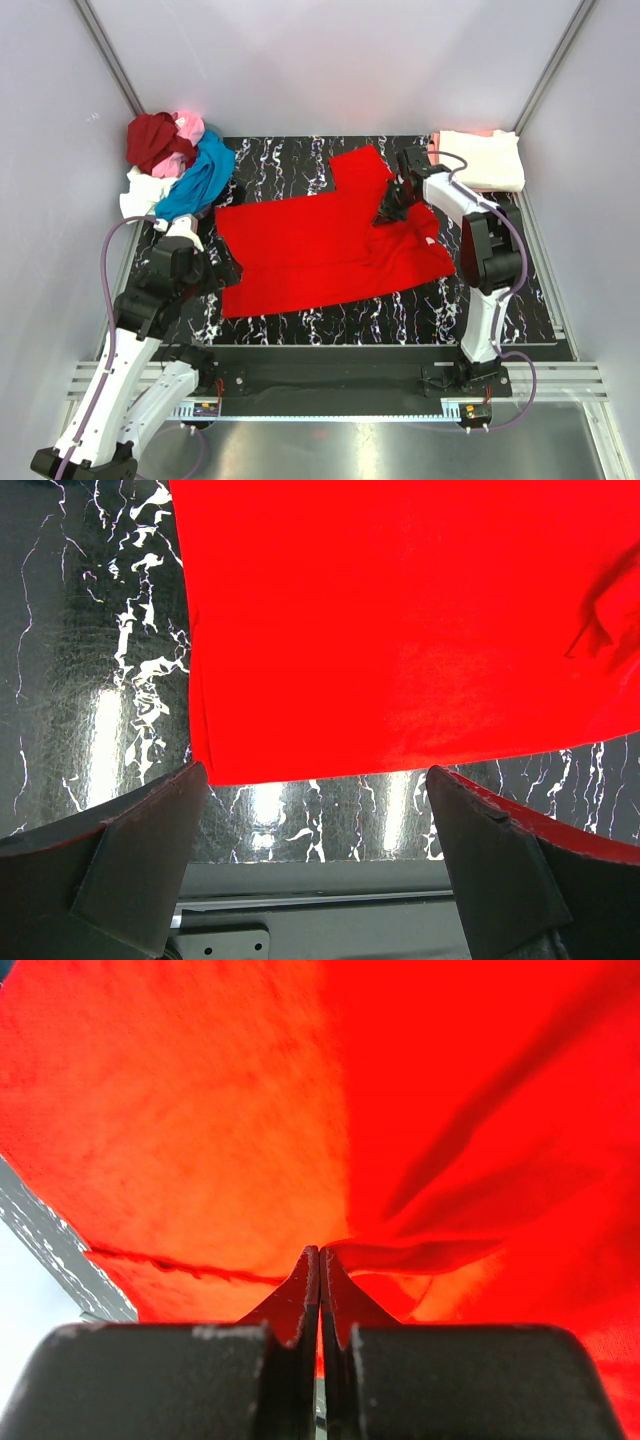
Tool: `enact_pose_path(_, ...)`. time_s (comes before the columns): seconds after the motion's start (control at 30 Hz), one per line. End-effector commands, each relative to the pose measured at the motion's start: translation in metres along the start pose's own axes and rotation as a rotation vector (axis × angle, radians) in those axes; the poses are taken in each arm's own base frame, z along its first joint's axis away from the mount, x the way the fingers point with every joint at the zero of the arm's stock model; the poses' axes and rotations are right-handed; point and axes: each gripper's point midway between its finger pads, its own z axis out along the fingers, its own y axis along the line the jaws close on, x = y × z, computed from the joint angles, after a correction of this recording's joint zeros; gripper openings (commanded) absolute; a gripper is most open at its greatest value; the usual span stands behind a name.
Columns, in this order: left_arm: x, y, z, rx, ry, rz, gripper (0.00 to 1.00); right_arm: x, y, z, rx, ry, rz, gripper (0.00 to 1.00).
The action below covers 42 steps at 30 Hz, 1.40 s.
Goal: Fold and stack the t-shirts
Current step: Fold the tshirt
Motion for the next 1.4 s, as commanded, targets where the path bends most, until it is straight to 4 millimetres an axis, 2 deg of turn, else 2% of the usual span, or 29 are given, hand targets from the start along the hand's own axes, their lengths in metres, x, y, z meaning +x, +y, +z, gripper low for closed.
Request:
enact_pose_path(0.0,-0.011,-0.005,0.000,0.021,-0.048,-0.002,0.99,-0.007,0.029,0.000,-0.049,0.003,-0.062,0.00)
enact_pose_path(0.07,-0.011,-0.005,0.000,0.022,-0.049,-0.004,0.99,-0.006,0.030,0.010,-0.038,0.026,-0.067,0.00)
enact_pose_path(0.2,-0.011,-0.005,0.000,0.022,-0.049,-0.003,0.99,-0.020,0.049,0.017,-0.057,0.010,-0.103,0.00)
enact_pose_path(0.33,-0.011,-0.005,0.000,0.020,-0.045,-0.003,0.99,-0.026,0.051,0.028,-0.034,0.033,-0.122,0.00)
enact_pose_path(0.43,-0.011,-0.004,0.000,0.018,-0.046,-0.004,0.99,-0.030,0.045,0.035,-0.003,0.042,-0.134,0.36)
enact_pose_path(0.47,-0.011,-0.005,0.000,0.020,-0.046,-0.004,0.99,-0.031,0.043,0.037,0.012,0.042,-0.139,0.59)
enact_pose_path(0.5,-0.011,-0.005,0.001,0.019,-0.044,-0.003,0.99,-0.035,0.040,0.037,0.036,0.031,-0.155,0.65)
enact_pose_path(0.57,-0.011,-0.005,0.001,0.019,-0.042,-0.002,0.99,-0.043,0.037,0.035,0.071,0.009,-0.174,0.69)
enact_pose_path(0.63,-0.010,-0.005,0.002,0.016,-0.035,-0.003,0.99,-0.056,0.039,0.025,0.098,-0.027,-0.217,0.71)
enact_pose_path(0.67,-0.009,-0.004,0.003,0.013,-0.031,-0.001,0.99,-0.056,0.037,0.020,0.120,-0.023,-0.244,0.72)
enact_pose_path(0.7,-0.009,-0.004,0.004,0.009,-0.027,-0.002,0.99,-0.069,0.040,0.006,0.139,-0.073,-0.258,0.72)
enact_pose_path(0.73,-0.009,-0.004,0.005,0.007,-0.024,-0.001,0.99,-0.072,0.040,-0.003,0.154,-0.090,-0.263,0.72)
enact_pose_path(0.77,-0.010,-0.003,0.005,-0.001,-0.025,-0.003,0.99,-0.075,0.038,-0.021,0.167,-0.134,-0.267,0.73)
enact_pose_path(0.83,-0.010,-0.001,0.007,-0.011,-0.022,-0.006,0.99,-0.078,0.028,-0.043,0.179,-0.181,-0.236,0.75)
enact_pose_path(0.87,-0.009,-0.001,0.007,-0.013,-0.020,-0.007,0.99,-0.085,0.039,-0.077,0.130,-0.271,-0.218,0.77)
enact_pose_path(0.9,-0.009,-0.002,0.009,-0.015,-0.012,-0.006,0.99,-0.067,0.012,-0.072,0.171,-0.230,-0.181,0.77)
enact_pose_path(0.93,-0.008,-0.002,0.010,-0.015,-0.005,-0.005,0.99,-0.067,-0.005,-0.083,0.186,-0.249,-0.133,0.77)
enact_pose_path(0.97,-0.008,-0.003,0.011,-0.014,0.000,-0.007,0.99,-0.065,-0.005,-0.110,0.156,-0.309,-0.086,0.77)
enact_pose_path(1.0,-0.008,-0.003,0.011,-0.013,0.003,-0.008,0.99,-0.040,-0.036,-0.100,0.199,-0.254,-0.037,0.77)
enact_pose_path(1.03,-0.008,-0.004,0.012,-0.012,0.004,-0.010,0.99,-0.036,-0.053,-0.106,0.208,-0.262,0.012,0.77)
enact_pose_path(1.07,-0.009,-0.004,0.011,-0.011,-0.001,-0.013,0.99,-0.031,-0.054,-0.123,0.176,-0.311,0.034,0.77)
enact_pose_path(1.1,-0.009,-0.003,0.010,-0.011,-0.007,-0.015,0.99,-0.007,-0.076,-0.110,0.205,-0.257,0.066,0.76)
enact_pose_path(1.13,-0.009,-0.003,0.010,-0.011,-0.010,-0.015,0.99,0.001,-0.084,-0.110,0.206,-0.253,0.079,0.76)
enact_pose_path(1.17,-0.010,-0.003,0.009,-0.008,-0.015,-0.014,0.99,0.018,-0.096,-0.105,0.200,-0.229,0.107,0.74)
enact_pose_path(1.23,-0.010,-0.004,0.008,-0.003,-0.021,-0.015,0.99,0.033,-0.103,-0.096,0.157,-0.189,0.146,0.73)
enact_pose_path(1.27,-0.010,-0.004,0.007,-0.001,-0.022,-0.014,0.99,0.046,-0.106,-0.083,0.059,-0.127,0.198,0.72)
enact_pose_path(1.33,-0.010,-0.004,0.007,-0.002,-0.020,-0.013,0.99,0.054,-0.109,-0.065,-0.025,-0.071,0.270,0.68)
enact_pose_path(1.37,-0.009,-0.004,0.007,-0.002,-0.017,-0.011,0.99,0.069,-0.112,-0.056,-0.049,-0.019,0.287,0.67)
